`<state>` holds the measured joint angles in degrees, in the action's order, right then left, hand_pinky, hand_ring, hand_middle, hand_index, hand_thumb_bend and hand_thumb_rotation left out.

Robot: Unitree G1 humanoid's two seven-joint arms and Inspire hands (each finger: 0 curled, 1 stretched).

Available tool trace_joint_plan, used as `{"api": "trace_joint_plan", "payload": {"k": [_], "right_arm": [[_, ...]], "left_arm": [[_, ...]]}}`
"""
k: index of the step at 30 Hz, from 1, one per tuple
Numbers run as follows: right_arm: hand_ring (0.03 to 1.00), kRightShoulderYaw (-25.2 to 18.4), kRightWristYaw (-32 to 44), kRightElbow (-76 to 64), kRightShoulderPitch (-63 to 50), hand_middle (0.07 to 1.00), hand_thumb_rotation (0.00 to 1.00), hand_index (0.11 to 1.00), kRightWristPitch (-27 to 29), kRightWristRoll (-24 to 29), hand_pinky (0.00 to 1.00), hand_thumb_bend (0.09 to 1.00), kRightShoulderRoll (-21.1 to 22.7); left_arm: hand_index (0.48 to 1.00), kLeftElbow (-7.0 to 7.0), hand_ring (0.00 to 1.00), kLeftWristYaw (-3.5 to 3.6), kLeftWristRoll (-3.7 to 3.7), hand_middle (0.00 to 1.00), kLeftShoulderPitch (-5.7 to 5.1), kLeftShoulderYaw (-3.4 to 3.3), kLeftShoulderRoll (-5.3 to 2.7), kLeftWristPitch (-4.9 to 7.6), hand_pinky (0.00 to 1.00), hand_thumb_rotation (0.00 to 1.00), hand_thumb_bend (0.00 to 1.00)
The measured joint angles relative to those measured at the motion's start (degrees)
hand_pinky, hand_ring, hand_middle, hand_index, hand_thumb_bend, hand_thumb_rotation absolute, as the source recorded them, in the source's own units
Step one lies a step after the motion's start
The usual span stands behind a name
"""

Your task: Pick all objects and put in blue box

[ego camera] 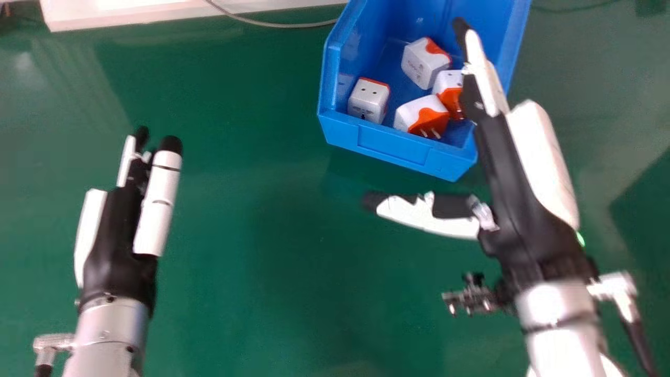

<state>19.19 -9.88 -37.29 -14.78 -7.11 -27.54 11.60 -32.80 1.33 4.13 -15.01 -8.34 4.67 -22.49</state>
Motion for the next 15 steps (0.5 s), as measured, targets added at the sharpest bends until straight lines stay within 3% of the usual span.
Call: {"api": "trace_joint_plan", "payload": {"k": [1,5,6,7,8,11,13,15], "right_arm": [[0.985,-0.38,-0.3,0.1,-1.59,1.0,0.17,0.992,1.88,0.9,0.85,0.549,-0.24],[0.964,-0.5,-1.5,1.78,-8.32,0.997,0.31,0.978,9.69,2.87,0.83,0.524,-1.02],[0.957,-0.62,-1.93,2.58,-9.45,0.992,0.35,0.974,11.55,3.55,0.82,0.523,-1.1],[0.957,-0.69,-2.21,3.14,-10.16,0.992,0.35,0.974,12.62,3.91,0.82,0.523,-1.19],[0.952,-1.18,-2.33,4.76,-11.64,0.987,0.38,0.97,15.44,5.61,0.81,0.522,-1.53],[0.948,-2.47,-2.85,8.7,-14.22,0.982,0.42,0.966,19.43,8.07,0.81,0.516,-2.44],[0.951,-3.08,-3.4,10.58,-15.09,0.979,0.53,0.962,22.17,9.31,0.81,0.489,-3.32],[0.954,-3.61,-3.55,11.61,-15.74,0.978,0.63,0.96,24.21,9.94,0.82,0.462,-4.26]], "left_arm": [[0.987,0.48,0.96,0.37,-0.66,0.95,0.09,-0.42,0.35,0.83,0.92,0.95,0.49],[0.98,2.97,0.94,1.66,-2.96,0.94,-0.03,-3.28,1.06,3.69,0.88,0.94,0.5],[0.979,3.59,0.94,2.14,-3.85,0.94,-0.13,-3.97,1.18,4.5,0.87,0.93,0.5],[0.979,4.0,0.94,2.42,-4.37,0.94,-0.13,-4.35,1.27,4.96,0.87,0.93,0.5],[0.978,5.07,0.94,3.35,-6.37,0.93,-0.11,-5.48,1.28,6.26,0.87,0.93,0.49],[0.978,7.17,0.94,5.19,-10.29,0.93,-0.17,-7.4,1.26,9.24,0.86,0.93,0.48],[0.977,8.81,0.93,7.11,-13.0,0.93,-0.39,-8.11,1.23,12.12,0.86,0.93,0.47],[0.974,10.18,0.93,8.83,-14.54,0.93,-0.71,-8.35,1.24,14.45,0.85,0.93,0.45]]}}
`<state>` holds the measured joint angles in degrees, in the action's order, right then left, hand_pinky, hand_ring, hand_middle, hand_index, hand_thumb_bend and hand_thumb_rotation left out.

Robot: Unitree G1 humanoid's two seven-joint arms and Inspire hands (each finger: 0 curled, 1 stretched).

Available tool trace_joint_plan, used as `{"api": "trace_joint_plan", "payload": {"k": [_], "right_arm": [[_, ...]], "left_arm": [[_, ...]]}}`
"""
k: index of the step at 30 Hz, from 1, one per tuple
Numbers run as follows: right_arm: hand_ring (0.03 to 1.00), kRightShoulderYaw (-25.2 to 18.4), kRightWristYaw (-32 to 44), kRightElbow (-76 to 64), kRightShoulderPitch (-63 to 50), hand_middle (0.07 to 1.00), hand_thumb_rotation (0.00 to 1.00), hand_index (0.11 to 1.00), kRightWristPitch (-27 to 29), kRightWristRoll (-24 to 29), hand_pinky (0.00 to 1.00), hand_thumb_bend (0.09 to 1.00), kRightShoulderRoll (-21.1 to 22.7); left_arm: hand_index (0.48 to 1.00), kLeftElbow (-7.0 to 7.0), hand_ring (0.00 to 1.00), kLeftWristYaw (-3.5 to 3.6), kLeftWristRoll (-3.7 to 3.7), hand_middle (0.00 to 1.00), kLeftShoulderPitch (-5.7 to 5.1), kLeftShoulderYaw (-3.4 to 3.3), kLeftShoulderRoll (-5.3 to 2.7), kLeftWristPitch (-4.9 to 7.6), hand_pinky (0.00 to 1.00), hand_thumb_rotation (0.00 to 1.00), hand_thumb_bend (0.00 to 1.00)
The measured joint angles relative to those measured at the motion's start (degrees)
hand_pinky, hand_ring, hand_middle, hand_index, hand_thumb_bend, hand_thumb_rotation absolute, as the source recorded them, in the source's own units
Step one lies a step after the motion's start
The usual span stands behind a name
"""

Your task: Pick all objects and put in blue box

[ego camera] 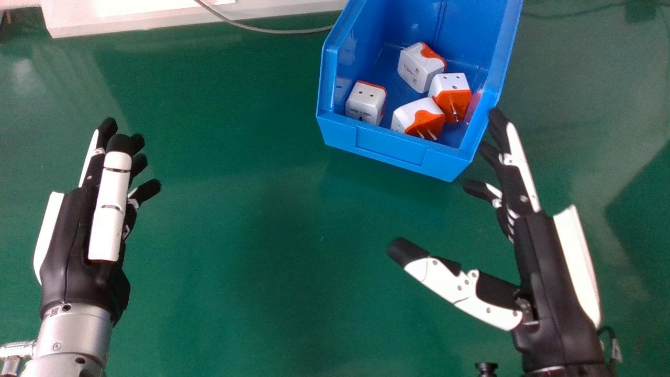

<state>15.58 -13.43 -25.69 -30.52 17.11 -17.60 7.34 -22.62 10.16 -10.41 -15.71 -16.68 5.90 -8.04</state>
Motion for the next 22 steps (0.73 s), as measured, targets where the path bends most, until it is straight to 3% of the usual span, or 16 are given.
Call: {"api": "trace_joint_plan", "payload": {"k": [1,2,6,9,13,17,22], "right_arm": [[0.954,-0.46,0.06,0.4,-0.42,0.978,0.63,0.96,0.78,0.52,0.82,0.462,-0.29],[0.954,-0.92,0.29,0.56,-0.9,0.978,0.67,0.959,1.22,1.7,0.82,0.451,-0.44],[0.958,-3.82,2.94,0.85,-3.68,0.979,0.73,0.958,2.24,6.37,0.83,0.438,0.1],[0.962,-6.33,5.84,0.88,-5.64,0.984,0.82,0.956,2.19,8.63,0.85,0.438,1.7],[0.968,-9.23,8.42,1.07,-6.36,0.99,0.93,0.955,0.9,9.78,0.87,0.462,2.56],[0.976,-10.68,9.99,1.62,-6.13,0.995,0.97,0.96,-0.13,9.83,0.88,0.486,2.56],[0.993,-11.86,10.59,3.63,-5.37,0.999,0.99,0.983,0.01,10.03,0.91,0.503,2.06]], "left_arm": [[0.974,0.77,0.93,1.03,-0.86,0.93,-0.21,-0.02,0.04,1.43,0.85,0.93,0.45],[0.973,1.4,0.93,1.94,-1.11,0.92,-0.44,-0.04,0.2,2.48,0.85,0.93,0.45],[0.972,2.46,0.93,4.52,-3.16,0.92,-1.54,-0.23,0.9,4.54,0.85,0.93,0.44],[0.968,3.97,0.92,5.77,-3.23,0.91,-1.65,-0.37,1.62,5.89,0.85,0.93,0.44],[0.954,5.23,0.9,6.64,-3.23,0.9,-1.6,-0.34,1.97,6.77,0.83,0.92,0.46],[0.947,6.21,0.89,7.59,-3.23,0.89,-1.69,-0.28,2.27,7.7,0.81,0.9,0.47],[0.941,6.34,0.88,8.4,-3.18,0.88,-2.96,-0.49,3.09,8.77,0.8,0.89,0.5]]}}
